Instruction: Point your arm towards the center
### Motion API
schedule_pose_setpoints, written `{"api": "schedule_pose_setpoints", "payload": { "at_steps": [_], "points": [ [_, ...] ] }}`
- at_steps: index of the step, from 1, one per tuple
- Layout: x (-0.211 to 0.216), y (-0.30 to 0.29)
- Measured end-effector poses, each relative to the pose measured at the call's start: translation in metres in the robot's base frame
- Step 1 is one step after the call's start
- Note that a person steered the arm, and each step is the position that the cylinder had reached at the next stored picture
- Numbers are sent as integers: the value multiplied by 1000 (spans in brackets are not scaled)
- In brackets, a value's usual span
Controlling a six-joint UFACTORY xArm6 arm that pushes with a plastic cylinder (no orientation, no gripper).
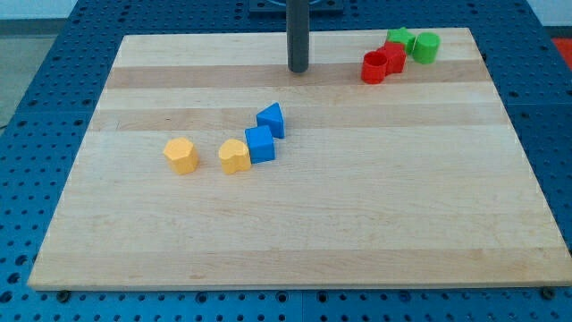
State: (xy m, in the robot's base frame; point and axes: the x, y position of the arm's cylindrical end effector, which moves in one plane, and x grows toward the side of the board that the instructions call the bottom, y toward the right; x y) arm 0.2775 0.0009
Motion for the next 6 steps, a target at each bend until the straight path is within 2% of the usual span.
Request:
{"api": "schedule_pose_setpoints", "payload": {
  "at_steps": [6],
  "points": [
    [3, -9]
  ]
}}
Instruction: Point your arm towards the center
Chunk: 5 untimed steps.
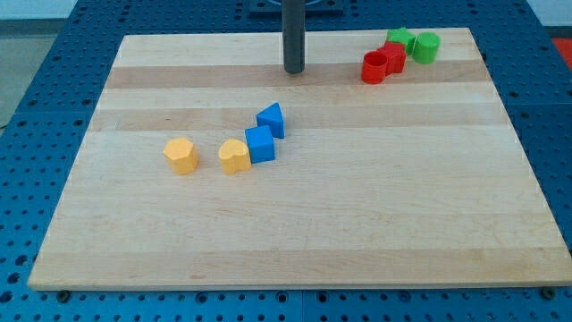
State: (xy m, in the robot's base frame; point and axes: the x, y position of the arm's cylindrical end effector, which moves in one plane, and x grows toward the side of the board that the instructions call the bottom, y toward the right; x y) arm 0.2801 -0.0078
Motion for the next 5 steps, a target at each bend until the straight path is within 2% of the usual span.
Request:
{"api": "schedule_pose_setpoints", "payload": {
  "at_steps": [3, 4, 5],
  "points": [
    [1, -2],
    [18, -2],
    [18, -2]
  ]
}}
